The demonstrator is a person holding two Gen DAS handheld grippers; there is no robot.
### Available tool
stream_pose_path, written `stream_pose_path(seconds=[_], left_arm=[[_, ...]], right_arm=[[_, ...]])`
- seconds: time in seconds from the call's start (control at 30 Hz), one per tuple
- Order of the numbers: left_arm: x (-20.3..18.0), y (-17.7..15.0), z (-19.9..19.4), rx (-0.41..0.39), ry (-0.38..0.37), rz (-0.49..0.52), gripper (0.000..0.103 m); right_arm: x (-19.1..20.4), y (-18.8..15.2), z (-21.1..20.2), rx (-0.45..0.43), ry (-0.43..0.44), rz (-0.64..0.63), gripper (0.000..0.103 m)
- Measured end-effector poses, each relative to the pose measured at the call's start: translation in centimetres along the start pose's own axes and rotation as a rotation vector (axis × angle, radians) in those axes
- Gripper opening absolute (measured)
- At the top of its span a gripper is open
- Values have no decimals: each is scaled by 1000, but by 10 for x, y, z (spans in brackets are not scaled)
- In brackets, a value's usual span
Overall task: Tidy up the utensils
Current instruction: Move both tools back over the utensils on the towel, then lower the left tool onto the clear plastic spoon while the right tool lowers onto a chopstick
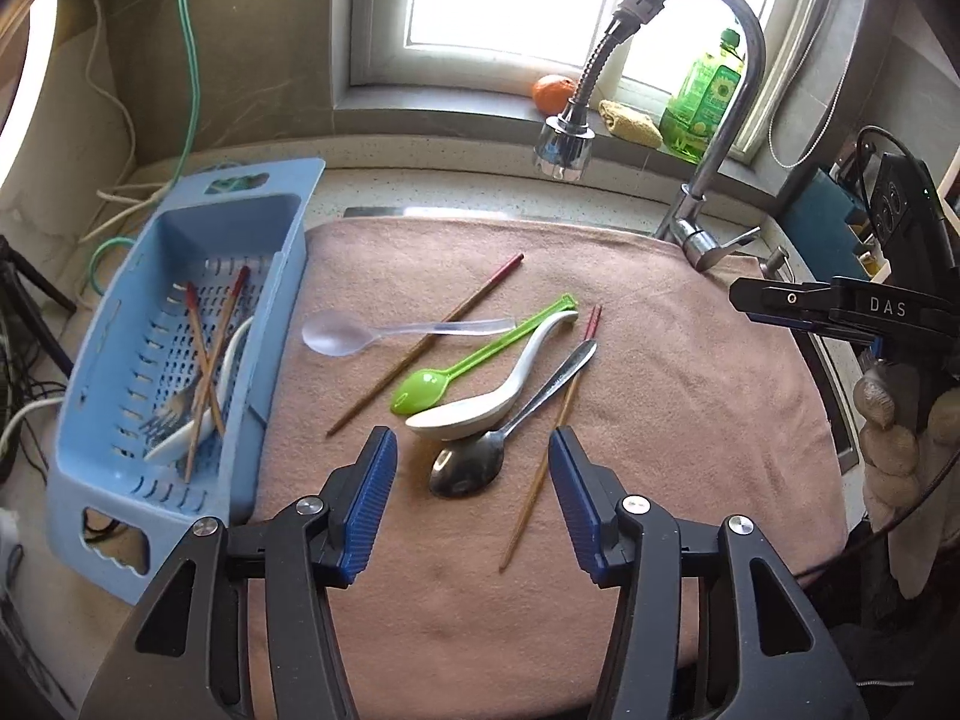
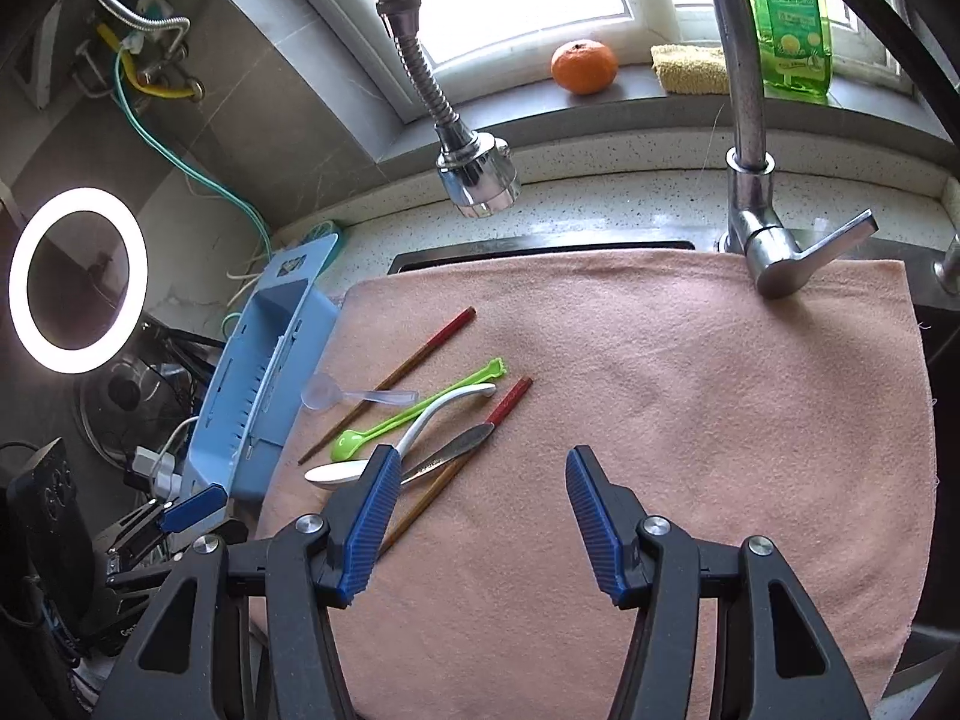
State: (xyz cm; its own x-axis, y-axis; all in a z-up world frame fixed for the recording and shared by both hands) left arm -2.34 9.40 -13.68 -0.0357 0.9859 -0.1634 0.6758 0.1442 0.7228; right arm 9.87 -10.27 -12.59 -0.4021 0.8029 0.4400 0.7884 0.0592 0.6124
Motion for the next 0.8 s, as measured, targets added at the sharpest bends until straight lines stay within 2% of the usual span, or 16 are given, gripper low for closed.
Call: stream_pose_path(seconds=[0.13,0.2,0.27,0.33,0.4,0.57,0.8], left_arm=[[6,7,13,20,-27,85,41],[11,7,23,43,-51,102,33],[14,8,31,61,-69,128,33],[17,10,38,77,-79,166,30],[19,12,46,95,-96,195,23],[23,14,59,122,-142,251,19],[20,-2,67,171,-189,317,19]], right_arm=[[5,-8,5,10,-10,19,52],[6,-16,11,24,-23,36,47],[6,-26,18,43,-27,72,44],[5,-37,26,62,-43,101,35],[4,-47,34,81,-55,138,31],[8,-65,47,109,-59,201,28],[16,-72,58,123,-55,249,25]])
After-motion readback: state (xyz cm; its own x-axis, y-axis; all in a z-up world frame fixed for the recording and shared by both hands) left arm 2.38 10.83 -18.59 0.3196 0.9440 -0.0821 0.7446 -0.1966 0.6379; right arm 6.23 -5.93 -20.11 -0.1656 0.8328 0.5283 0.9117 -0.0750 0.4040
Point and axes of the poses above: each gripper's, at about its wrist camera, not at the fingertips, and z roughly the way its jaws point, x to its left, y to its top, the point moved 7 cm from there along z, roughly the way its jaws point, and after that the axes turned 12 degrees about -x, right-handed, at the moved point
